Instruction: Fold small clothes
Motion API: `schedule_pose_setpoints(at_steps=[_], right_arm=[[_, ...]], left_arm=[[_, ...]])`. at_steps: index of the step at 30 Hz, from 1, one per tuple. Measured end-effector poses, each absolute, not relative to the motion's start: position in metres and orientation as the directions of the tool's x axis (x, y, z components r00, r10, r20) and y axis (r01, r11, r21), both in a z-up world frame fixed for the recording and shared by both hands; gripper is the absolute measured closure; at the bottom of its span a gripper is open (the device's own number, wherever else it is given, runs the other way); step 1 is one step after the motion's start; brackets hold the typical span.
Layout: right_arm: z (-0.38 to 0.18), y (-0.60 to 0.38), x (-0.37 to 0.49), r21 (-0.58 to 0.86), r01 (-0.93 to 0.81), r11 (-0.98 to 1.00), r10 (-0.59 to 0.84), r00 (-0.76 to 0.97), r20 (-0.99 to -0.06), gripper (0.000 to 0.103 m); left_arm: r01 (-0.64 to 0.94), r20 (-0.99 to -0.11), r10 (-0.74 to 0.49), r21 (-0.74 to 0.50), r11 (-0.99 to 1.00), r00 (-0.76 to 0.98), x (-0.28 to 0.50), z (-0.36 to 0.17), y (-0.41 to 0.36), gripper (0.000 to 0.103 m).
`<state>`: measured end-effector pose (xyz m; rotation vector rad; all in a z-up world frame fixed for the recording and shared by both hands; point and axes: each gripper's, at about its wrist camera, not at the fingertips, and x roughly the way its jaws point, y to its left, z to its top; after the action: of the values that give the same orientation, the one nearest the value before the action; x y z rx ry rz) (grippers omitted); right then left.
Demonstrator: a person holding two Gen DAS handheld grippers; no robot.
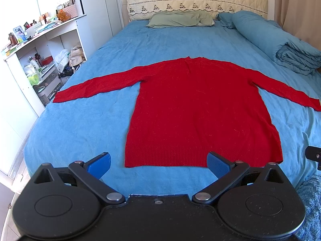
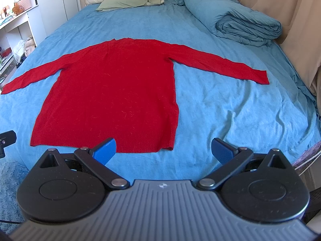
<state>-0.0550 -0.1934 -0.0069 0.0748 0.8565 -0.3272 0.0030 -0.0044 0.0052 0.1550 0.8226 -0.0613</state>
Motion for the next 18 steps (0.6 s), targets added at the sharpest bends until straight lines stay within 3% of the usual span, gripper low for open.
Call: schedule_pose_setpoints(at_steps=[18], right_arm=[[-0.0059,-0.1931,-0.0548,-0.067,0.308,0.949,-0.251,0.608,-0.753,0.0]], left_arm=[[0.112,-0.732,0.002,0.108,0.988,0.681,0.0004,0.004,-0.0012,0.0]])
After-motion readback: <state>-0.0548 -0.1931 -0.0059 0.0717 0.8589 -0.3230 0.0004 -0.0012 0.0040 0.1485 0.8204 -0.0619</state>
